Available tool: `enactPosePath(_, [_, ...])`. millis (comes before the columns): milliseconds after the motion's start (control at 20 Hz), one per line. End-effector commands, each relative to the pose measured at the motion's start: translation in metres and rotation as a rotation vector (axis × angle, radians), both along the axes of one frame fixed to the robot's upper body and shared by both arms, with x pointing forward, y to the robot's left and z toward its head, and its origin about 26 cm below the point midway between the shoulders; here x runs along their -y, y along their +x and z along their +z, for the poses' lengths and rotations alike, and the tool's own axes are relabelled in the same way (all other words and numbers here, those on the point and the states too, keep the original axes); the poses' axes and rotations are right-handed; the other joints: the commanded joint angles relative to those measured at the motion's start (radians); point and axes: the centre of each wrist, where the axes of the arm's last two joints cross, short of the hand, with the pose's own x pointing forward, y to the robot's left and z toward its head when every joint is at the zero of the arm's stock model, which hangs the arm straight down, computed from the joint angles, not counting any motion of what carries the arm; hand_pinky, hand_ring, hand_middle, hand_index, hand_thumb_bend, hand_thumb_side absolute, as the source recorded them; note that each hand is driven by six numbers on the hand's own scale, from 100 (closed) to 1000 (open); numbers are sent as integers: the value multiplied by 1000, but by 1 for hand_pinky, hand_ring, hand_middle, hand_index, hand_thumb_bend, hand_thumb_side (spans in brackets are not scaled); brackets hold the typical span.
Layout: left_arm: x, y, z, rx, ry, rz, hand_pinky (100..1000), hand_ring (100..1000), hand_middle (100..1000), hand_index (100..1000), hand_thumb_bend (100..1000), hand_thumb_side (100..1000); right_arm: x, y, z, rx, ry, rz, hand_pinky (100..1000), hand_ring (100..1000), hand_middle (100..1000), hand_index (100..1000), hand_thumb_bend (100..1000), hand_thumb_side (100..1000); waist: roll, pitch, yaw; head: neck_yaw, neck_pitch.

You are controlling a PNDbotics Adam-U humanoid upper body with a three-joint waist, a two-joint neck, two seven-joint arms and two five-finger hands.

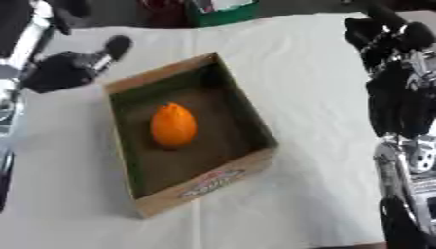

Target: Pick up objects on the table and place them in the box.

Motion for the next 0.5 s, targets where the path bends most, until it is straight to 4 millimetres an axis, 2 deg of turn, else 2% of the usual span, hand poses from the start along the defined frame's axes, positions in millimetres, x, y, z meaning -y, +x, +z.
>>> enactPosePath(50, [-28,-21,17,122,-260,14,471,610,562,802,100,802,2,-2,12,44,-13,-6,912,867,702,867,100,1000,-7,-14,2,12,-14])
enactPosePath(250, [-55,-23,6,241,-420,40,467,609,568,803,108,804,2,-2,12,56,-5,-11,911,866,703,867,100,1000,-15,-9,4,29,-17])
enactPosePath(500, [-82,-25,-16,296,-476,109,471,608,567,794,137,819,3,-3,12,74,17,-19,910,866,705,868,100,1000,-24,-2,8,37,-13])
